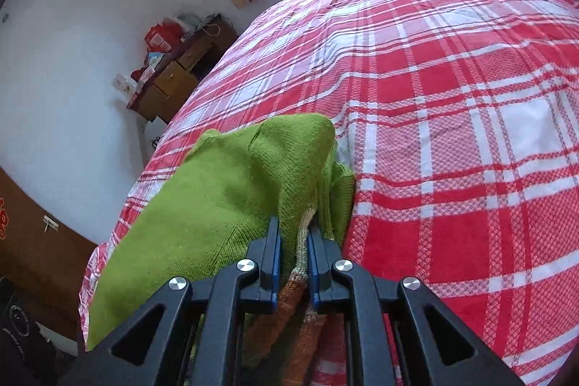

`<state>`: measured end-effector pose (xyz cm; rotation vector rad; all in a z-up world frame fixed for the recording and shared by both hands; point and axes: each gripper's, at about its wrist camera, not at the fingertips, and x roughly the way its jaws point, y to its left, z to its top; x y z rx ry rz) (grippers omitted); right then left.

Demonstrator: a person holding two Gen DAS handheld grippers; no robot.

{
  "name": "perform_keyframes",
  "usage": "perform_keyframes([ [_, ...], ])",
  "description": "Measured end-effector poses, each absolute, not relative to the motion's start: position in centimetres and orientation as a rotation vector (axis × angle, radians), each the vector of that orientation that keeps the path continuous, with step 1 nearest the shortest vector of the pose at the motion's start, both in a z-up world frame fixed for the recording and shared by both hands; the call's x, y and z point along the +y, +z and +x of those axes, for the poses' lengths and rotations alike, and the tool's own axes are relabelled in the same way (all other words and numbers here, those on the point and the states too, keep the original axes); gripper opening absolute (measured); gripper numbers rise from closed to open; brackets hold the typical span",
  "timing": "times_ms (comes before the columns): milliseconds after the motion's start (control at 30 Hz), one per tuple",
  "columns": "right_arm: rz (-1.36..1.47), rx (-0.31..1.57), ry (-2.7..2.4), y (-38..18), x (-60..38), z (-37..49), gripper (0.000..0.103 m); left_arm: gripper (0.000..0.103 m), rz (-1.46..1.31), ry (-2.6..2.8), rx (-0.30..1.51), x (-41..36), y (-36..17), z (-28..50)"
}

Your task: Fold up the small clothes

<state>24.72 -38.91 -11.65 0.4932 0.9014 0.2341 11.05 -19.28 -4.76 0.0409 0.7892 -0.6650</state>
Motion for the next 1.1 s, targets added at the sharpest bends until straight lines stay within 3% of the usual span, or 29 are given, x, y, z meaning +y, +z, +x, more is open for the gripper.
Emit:
perform_keyframes([
  [67,0.481,0.902,0.222,-11.4,-38.6,24.6,0.012,0.009,0.035,-0.701,0.789,-16.6,-3.8,10.0],
  [133,0.484,0.901,0.227,-11.1,-38.4,24.2,0.014,0.017,0.008,-0.717,0.777,-13.8,-2.9,8.8],
  [200,0.503,0.896,0.209,-10.8,-38.6,23.5,0.019,0.039,-0.027,-0.724,0.750,-10.4,-1.8,7.5],
  [333,0.562,0.862,0.177,-9.1,-39.0,20.4,0.020,0.050,-0.060,-0.689,0.667,-3.8,-0.2,6.5],
  [400,0.606,0.837,0.176,-8.1,-39.1,18.1,0.026,0.066,-0.069,-0.618,0.623,-1.0,-0.1,7.5],
  [433,0.630,0.819,0.186,-7.5,-39.0,16.8,0.037,0.066,-0.073,-0.584,0.618,-0.2,-0.3,7.9],
  [467,0.648,0.791,0.205,-7.0,-38.7,15.4,0.057,0.066,-0.075,-0.550,0.623,0.0,-0.3,8.5],
  [533,0.640,0.743,0.223,-6.1,-37.5,12.7,0.068,0.066,-0.078,-0.494,0.636,0.7,-1.0,10.2],
  [733,0.397,0.745,0.263,-4.8,-32.3,10.2,0.068,0.066,-0.099,-0.466,0.739,-1.8,-4.1,14.0],
  [867,0.170,0.881,0.282,-6.9,-28.7,11.3,0.066,0.068,-0.068,-0.436,0.750,-3.5,-5.4,14.9],
  [900,0.119,0.918,0.234,-7.7,-28.4,11.6,0.060,0.070,-0.063,-0.431,0.753,-3.9,-5.3,14.6],
  [933,0.076,0.946,0.176,-8.5,-28.3,11.7,0.043,0.071,-0.059,-0.426,0.763,-4.2,-5.6,14.7],
  [967,0.079,0.942,0.145,-8.8,-28.5,11.6,0.037,0.073,-0.051,-0.424,0.776,-4.6,-5.9,14.7],
  [1000,0.131,0.933,0.151,-8.8,-29.0,11.4,0.029,0.073,-0.042,-0.423,0.786,-4.7,-6.1,14.6],
  [1033,0.234,0.947,0.195,-9.1,-29.5,11.1,0.014,0.073,-0.024,-0.428,0.791,-5.1,-6.4,14.5],
  [1100,0.287,0.944,0.213,-9.2,-29.8,10.2,0.013,0.073,0.002,-0.435,0.776,-4.8,-6.2,14.0],
])
